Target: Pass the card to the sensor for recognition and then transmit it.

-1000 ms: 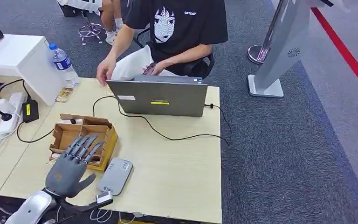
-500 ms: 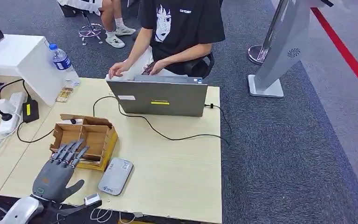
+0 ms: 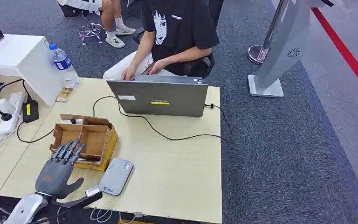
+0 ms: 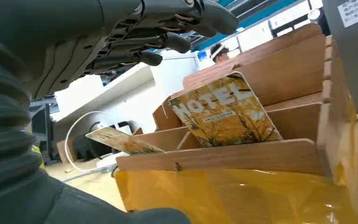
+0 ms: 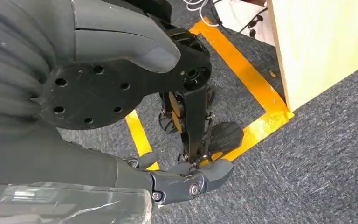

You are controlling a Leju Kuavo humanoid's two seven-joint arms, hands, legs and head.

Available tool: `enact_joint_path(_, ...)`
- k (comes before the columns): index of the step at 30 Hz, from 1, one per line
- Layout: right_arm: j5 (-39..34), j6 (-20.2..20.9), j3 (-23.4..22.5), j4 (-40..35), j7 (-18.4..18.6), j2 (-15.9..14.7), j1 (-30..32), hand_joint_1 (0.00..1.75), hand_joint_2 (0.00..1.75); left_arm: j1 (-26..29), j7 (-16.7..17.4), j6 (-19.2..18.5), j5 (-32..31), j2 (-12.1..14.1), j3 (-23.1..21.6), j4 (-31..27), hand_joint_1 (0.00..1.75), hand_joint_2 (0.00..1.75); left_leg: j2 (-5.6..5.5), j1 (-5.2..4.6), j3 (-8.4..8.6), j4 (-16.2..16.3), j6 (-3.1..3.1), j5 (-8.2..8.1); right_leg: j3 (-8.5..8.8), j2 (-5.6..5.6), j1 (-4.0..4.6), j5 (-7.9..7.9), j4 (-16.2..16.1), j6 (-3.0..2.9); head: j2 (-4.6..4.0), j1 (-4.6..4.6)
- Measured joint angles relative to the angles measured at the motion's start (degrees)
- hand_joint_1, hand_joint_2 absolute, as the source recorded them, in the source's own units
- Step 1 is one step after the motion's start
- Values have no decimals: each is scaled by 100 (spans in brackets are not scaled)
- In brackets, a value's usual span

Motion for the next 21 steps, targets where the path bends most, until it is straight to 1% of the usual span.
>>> enact_joint_path(3,9,0,-7,0,7,0,0,0,175,-14,-83,-2,-9,-81,40,37,0,175,0,0,0,0,0,0,-1,0,0,0,0,0,0,0)
enact_joint_path(9,17,0,-37,0,7,2,-1,0,175,-55,-125,57,-37,-239,50,39,0,175,0,0,0,0,0,0,-1,0,0,0,0,0,0,0)
enact_joint_path(10,24,0,-37,0,7,2,-1,0,175,-64,-147,70,-46,-263,50,39,79,175,0,1,1,0,0,0,0,0,0,0,0,0,0,0)
enact_joint_path(11,26,0,-39,0,7,4,-1,0,175,-71,-158,92,-53,-280,50,39,79,175,0,0,1,0,0,0,0,0,0,0,0,0,0,-2)
enact_joint_path(12,39,0,-42,0,7,4,-1,0,175,-74,-162,105,-61,-293,50,39,150,175,0,1,1,0,0,1,0,0,0,0,0,0,0,0)
enact_joint_path(13,57,0,-44,0,7,7,0,0,175,-81,-180,118,-68,-309,50,39,166,175,0,1,1,0,0,1,0,0,0,0,0,0,0,0)
enact_joint_path(14,59,0,-46,0,7,7,-1,0,175,-88,-193,120,-70,-317,50,39,166,175,0,0,1,0,0,1,0,0,0,0,0,0,0,0)
enact_joint_path(15,61,0,-46,0,7,9,-1,0,175,-90,-195,120,-70,-330,50,39,162,175,0,1,1,0,0,1,0,0,0,0,0,0,0,2)
enact_joint_path(18,74,0,-48,0,7,11,0,0,175,-95,-195,125,-70,-356,59,39,164,175,0,0,0,0,0,0,-1,0,0,0,0,0,0,0)
enact_joint_path(19,74,0,-48,0,7,11,-1,0,175,-95,-195,129,-70,-365,70,39,161,175,0,0,0,0,0,0,0,0,0,0,0,0,0,0)
enact_joint_path(20,76,0,-48,0,7,11,-1,0,175,-95,-195,131,-68,-368,77,39,161,175,0,0,0,0,0,0,-1,0,0,0,0,0,0,0)
enact_joint_path(21,76,0,-48,0,7,11,-1,0,175,-95,-195,133,-68,-370,81,39,164,175,0,0,0,0,0,0,-1,0,0,0,0,0,0,0)
